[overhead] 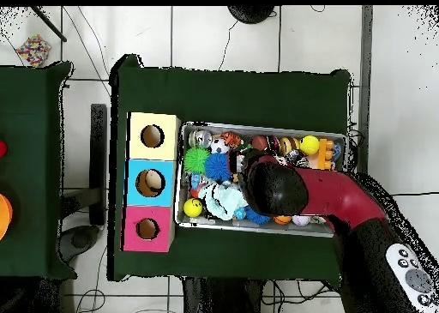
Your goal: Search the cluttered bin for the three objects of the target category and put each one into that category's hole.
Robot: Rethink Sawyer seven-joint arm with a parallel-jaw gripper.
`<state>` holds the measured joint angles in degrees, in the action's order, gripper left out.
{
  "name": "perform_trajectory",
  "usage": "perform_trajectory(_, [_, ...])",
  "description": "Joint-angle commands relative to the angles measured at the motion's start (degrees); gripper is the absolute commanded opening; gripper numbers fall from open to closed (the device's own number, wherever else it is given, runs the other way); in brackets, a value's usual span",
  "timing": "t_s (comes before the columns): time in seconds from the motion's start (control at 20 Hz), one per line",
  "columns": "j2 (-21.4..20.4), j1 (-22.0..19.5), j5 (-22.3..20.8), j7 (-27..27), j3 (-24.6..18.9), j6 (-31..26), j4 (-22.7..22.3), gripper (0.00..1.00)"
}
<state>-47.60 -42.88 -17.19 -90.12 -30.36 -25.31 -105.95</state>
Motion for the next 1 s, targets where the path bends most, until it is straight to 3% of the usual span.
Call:
perform_trajectory(0.05, [2.11,-0.11,-6.4,7.7,-2.2,-4.66,3.33,1.0])
perform_trajectory(0.3, [1.48,0.08,-6.07,5.38,-1.28,-6.55,3.63,1.0])
perform_trajectory(0.6, [3.74,-2.19,-8.42,9.71,-3.29,-7.23,7.07,1.0])
perform_trajectory(1.0, [2.18,-1.11,-12.75,10.47,-0.87,-9.95,10.99,1.0])
